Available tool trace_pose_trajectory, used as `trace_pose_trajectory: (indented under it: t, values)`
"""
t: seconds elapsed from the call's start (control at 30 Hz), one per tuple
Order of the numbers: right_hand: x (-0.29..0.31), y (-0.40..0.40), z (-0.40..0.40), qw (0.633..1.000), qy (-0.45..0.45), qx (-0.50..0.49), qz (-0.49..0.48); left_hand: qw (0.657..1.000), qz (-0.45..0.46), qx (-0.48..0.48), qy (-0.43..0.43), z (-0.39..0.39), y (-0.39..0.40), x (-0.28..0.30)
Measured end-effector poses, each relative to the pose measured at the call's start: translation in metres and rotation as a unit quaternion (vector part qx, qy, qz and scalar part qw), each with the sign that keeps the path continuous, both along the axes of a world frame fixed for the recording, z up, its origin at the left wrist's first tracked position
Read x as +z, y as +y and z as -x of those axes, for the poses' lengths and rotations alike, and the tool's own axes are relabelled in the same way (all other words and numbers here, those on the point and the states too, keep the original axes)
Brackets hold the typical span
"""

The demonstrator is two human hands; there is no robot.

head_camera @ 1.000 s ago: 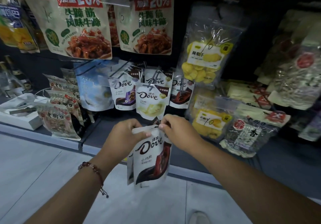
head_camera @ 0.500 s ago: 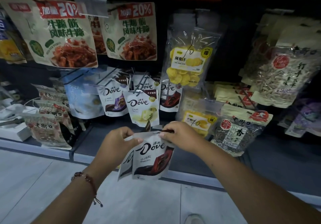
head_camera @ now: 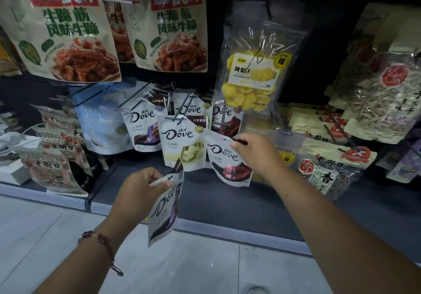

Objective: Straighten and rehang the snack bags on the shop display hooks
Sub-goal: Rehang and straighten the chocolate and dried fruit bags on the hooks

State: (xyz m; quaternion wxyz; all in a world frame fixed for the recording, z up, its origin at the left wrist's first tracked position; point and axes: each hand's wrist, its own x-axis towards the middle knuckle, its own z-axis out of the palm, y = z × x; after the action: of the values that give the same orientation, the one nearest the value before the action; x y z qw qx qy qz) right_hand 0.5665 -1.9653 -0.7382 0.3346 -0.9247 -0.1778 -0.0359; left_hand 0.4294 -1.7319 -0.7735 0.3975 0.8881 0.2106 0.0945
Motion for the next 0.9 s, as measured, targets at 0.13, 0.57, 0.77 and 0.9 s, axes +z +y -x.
trace_pose_trajectory:
  t: [0.13,0.57,0.77,0.9]
  values:
    - [-0.003,0.015,-0.015,0.999,-0.026,-0.027,-0.011,1.000,0.003,0.009,-0.001,-0.008,0.006,-0.005]
    - [-0.005,0.031,-0.034,0.998,0.008,-0.045,-0.049,0.999,0.031,0.010,0.003,-0.018,0.009,-0.011]
    - [-0.013,0.036,-0.040,0.992,-0.045,-0.113,-0.012,1.000,0.027,0.000,-0.009,-0.017,0.009,-0.009]
    - [-0.019,0.045,-0.049,0.984,-0.092,-0.150,0.019,1.000,0.029,0.001,-0.008,-0.012,0.009,-0.010]
